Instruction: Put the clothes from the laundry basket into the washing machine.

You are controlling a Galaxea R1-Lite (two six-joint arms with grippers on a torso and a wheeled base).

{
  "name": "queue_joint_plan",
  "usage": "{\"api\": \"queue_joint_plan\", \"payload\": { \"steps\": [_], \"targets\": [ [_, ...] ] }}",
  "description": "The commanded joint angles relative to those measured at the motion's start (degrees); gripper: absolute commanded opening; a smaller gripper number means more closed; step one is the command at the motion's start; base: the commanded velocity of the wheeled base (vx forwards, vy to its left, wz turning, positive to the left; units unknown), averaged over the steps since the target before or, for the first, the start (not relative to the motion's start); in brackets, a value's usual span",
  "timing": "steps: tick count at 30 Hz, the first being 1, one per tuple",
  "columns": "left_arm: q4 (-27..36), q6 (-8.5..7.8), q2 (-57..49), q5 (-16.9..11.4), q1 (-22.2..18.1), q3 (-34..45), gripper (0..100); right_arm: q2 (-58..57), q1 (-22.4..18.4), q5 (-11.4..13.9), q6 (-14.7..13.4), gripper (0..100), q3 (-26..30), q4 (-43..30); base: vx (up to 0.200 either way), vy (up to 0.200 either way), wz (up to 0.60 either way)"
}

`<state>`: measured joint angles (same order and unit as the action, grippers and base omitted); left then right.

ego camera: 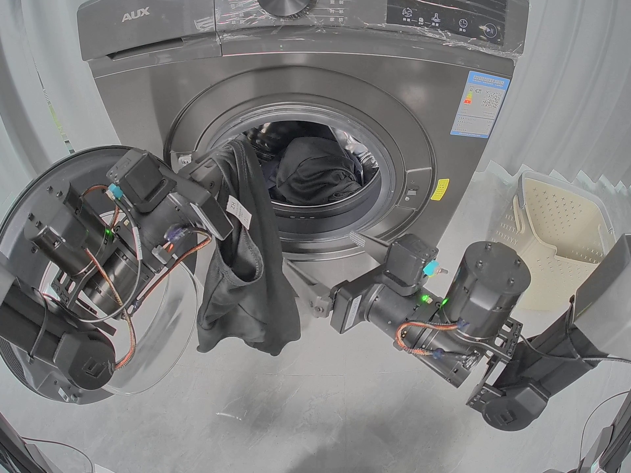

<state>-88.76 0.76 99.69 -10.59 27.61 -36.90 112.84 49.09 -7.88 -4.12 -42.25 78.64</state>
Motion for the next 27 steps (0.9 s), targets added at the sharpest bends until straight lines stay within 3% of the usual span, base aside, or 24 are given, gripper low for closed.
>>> {"api": "queue_joint_plan", "payload": {
  "steps": [1, 13, 27],
  "targets": [
    [-0.01, 0.12, 1.29, 0.93, -0.10, -0.63, 0, 0.02, 2.15, 0.14, -0.01, 100, 0.59, 0.20, 0.000, 0.000, 0.00],
    [-0.01, 0.91, 2.70, 2.07, -0.54, -2.21, 0, 4.50, 5.05, 1.28, -0.10, 100, -0.46, 0.46, 0.000, 0.000, 0.00],
    [-0.01, 0.83, 2.79, 2.16, -0.54, -2.21, 0, 13.37, 5.40, 0.58, -0.19, 100, -13.12, -0.24, 0.000, 0.000, 0.00]
  ]
}}
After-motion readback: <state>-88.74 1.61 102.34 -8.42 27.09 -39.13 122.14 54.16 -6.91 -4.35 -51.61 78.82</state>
